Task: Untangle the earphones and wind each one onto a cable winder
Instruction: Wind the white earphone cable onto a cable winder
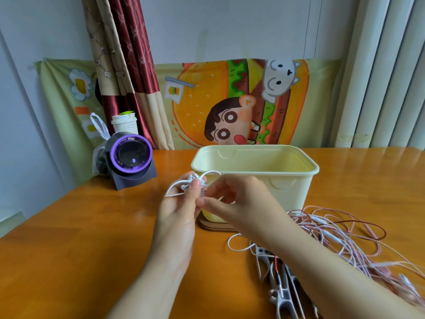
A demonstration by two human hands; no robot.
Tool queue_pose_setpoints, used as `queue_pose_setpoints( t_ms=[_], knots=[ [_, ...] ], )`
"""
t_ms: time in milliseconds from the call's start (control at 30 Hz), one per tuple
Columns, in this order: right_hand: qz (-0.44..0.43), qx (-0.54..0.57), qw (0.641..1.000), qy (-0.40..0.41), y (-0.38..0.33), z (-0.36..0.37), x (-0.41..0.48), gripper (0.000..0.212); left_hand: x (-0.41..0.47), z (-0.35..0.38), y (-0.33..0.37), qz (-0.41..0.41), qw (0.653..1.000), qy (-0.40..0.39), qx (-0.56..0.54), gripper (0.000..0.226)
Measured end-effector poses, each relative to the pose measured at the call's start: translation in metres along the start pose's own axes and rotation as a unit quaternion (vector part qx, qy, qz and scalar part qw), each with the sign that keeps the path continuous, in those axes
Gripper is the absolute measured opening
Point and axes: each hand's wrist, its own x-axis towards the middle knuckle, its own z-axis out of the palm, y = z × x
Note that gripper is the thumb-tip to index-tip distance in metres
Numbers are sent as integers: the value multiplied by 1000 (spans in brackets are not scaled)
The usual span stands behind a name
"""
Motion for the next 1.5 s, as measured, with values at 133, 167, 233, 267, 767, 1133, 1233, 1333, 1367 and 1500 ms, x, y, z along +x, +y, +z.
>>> queue_pose_setpoints(
  t_ms=[133,167,233,267,767,1133,1233,1333,1367,1500],
  knots=[
    [0,-4,1000,16,5,-2,2,11,0,2,2,34,999,-14,23,26],
    [5,-8,1000,22,6,-3,2,11,-1,3,2,39,999,-17,27,24],
    [14,-24,999,44,8,-2,2,15,-2,4,2,44,998,-20,33,24],
    [19,-29,998,56,9,-1,3,18,-2,3,2,46,998,-19,37,25],
    [114,259,955,-85,2,-37,8,12,-2,-5,8,122,967,-60,218,26],
    [19,6,999,27,-3,-36,7,5,-11,-5,5,213,870,-116,429,36],
    [25,10,999,27,-1,-37,8,5,-6,-7,5,245,858,-118,435,33],
    [27,34,999,23,-1,-37,8,9,-4,-9,8,218,885,-117,395,24],
    [26,41,999,22,-2,-38,8,10,-5,-8,10,190,901,-124,370,22],
    [14,65,998,22,-5,-41,7,8,-6,-6,11,101,946,-147,271,27]
  ],
)
